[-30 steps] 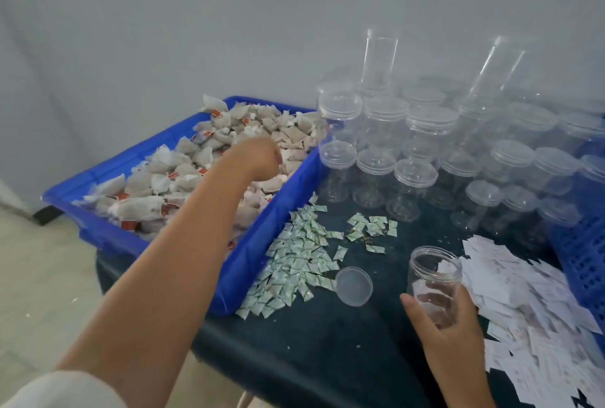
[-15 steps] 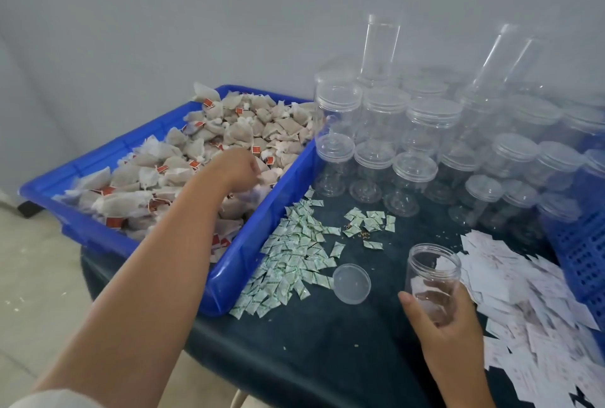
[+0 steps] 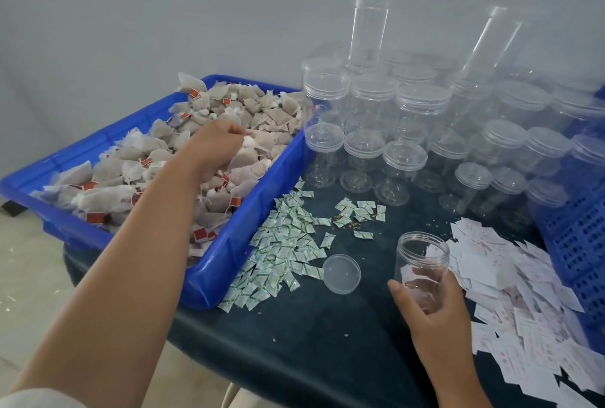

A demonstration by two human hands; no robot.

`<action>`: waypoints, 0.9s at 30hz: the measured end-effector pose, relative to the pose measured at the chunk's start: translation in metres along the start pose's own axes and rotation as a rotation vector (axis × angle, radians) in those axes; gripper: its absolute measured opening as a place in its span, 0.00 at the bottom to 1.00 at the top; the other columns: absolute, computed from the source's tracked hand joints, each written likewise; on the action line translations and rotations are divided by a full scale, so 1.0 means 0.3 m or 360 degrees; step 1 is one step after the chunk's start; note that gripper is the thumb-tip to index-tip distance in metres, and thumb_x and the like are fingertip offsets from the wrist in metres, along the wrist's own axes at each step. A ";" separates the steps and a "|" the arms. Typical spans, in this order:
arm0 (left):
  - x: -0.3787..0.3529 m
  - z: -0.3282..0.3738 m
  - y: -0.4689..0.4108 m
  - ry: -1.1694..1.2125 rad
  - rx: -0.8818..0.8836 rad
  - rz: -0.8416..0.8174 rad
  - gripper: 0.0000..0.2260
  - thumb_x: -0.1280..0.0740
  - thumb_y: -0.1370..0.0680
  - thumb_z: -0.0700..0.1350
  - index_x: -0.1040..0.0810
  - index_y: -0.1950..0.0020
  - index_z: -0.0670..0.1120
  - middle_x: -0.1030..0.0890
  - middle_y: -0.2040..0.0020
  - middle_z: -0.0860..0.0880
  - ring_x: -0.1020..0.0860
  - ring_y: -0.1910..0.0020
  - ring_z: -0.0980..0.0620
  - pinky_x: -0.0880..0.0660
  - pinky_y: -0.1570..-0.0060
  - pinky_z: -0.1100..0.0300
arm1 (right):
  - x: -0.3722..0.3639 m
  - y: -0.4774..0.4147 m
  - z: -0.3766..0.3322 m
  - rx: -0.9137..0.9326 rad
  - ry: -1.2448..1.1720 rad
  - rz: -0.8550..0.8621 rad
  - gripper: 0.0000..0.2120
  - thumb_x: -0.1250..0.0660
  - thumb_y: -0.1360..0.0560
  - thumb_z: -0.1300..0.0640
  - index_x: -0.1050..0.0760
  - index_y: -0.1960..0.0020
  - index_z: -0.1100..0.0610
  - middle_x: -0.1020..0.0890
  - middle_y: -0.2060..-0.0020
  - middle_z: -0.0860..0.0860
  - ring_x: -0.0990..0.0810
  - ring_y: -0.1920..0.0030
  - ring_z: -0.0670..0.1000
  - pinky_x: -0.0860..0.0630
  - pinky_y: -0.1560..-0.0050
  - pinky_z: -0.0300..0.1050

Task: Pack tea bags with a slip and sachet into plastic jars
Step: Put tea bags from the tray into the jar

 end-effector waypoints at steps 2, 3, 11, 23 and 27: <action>0.003 0.046 0.027 0.0299 -0.0042 -0.0012 0.09 0.34 0.18 0.38 0.19 0.40 0.47 0.17 0.41 0.42 0.19 0.50 0.46 0.20 0.49 0.48 | -0.001 0.002 -0.006 0.0017 0.0010 -0.0008 0.25 0.22 0.36 0.33 0.23 0.42 0.35 0.15 0.48 0.39 0.16 0.48 0.42 0.23 0.49 0.45; -0.003 0.087 0.049 0.0443 -0.0094 -0.0055 0.07 0.32 0.18 0.40 0.19 0.42 0.48 0.17 0.38 0.42 0.19 0.48 0.46 0.20 0.48 0.48 | -0.004 0.003 -0.012 0.0034 0.0025 -0.0024 0.25 0.20 0.35 0.33 0.23 0.42 0.35 0.16 0.48 0.39 0.17 0.48 0.42 0.23 0.50 0.45; -0.395 0.448 0.420 -0.0195 -0.0733 -0.0895 0.03 0.23 0.24 0.52 0.13 0.52 0.58 0.13 0.56 0.61 0.16 0.58 0.64 0.22 0.57 0.70 | -0.059 0.013 -0.039 0.0153 0.0133 -0.0263 0.26 0.15 0.34 0.42 0.22 0.41 0.41 0.15 0.46 0.39 0.16 0.46 0.43 0.22 0.52 0.35; -0.632 0.437 0.483 -0.0227 -0.0669 -0.0858 0.08 0.26 0.23 0.59 0.15 0.53 0.56 0.14 0.58 0.61 0.17 0.61 0.64 0.25 0.62 0.70 | -0.024 0.014 -0.055 0.0118 -0.0058 -0.0154 0.24 0.20 0.36 0.36 0.24 0.43 0.34 0.16 0.49 0.39 0.16 0.49 0.45 0.22 0.54 0.32; -0.660 0.409 0.581 -0.0376 -0.0629 -0.1367 0.11 0.34 0.16 0.43 0.20 0.36 0.57 0.15 0.45 0.64 0.18 0.45 0.64 0.22 0.43 0.64 | -0.028 0.015 -0.050 0.0099 -0.0089 -0.0169 0.25 0.19 0.36 0.36 0.23 0.43 0.38 0.15 0.50 0.42 0.15 0.51 0.47 0.21 0.55 0.35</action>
Point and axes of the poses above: each hand's wrist, its own y-axis away from the middle knuckle, its own x-axis out of the back of the hand, z = x × y, the point moved 9 cm from there along -y, towards the middle knuckle
